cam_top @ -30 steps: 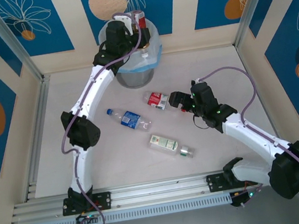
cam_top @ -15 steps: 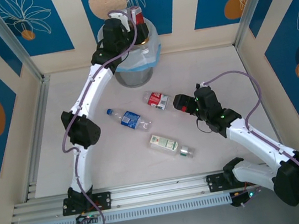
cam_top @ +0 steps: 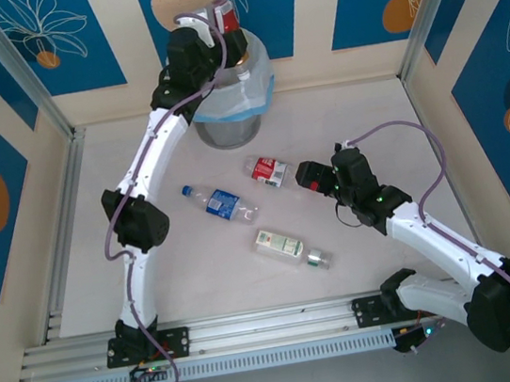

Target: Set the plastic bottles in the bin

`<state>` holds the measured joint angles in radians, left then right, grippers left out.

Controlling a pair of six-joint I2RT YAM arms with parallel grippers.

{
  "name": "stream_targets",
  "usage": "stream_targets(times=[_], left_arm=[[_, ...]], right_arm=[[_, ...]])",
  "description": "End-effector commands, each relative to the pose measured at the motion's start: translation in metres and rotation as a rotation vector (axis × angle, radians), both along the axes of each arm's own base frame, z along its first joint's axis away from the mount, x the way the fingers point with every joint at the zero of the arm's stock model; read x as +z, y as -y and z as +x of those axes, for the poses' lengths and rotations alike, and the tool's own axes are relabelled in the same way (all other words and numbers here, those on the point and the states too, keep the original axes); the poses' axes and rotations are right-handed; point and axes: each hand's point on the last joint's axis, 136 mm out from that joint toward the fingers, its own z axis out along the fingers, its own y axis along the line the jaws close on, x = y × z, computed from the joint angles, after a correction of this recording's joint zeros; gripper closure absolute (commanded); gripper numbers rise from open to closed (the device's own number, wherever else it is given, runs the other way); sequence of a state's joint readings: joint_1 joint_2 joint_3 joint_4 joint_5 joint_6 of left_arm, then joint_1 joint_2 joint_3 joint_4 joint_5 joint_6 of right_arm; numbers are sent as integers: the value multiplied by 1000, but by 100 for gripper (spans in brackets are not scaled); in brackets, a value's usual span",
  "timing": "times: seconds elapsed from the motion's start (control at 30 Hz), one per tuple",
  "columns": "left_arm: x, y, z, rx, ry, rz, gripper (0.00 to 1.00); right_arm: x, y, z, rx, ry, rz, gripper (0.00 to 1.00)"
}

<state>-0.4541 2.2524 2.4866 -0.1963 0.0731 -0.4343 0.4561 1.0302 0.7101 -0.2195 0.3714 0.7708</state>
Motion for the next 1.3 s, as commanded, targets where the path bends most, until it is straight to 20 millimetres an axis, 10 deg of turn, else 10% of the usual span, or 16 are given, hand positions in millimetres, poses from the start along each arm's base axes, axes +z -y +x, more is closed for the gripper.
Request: stream_targets(times=[0.0, 0.53, 1.27], left_arm=[[69, -24, -7, 61, 212, -26, 63], [-34, -27, 54, 188, 188, 327, 61], [-44, -10, -13, -99, -47, 360, 61]], right_arm=[[6, 9, 0, -48, 18, 7, 2], [5, 8, -2, -54, 6, 24, 2], [1, 7, -1, -56, -1, 35, 2]])
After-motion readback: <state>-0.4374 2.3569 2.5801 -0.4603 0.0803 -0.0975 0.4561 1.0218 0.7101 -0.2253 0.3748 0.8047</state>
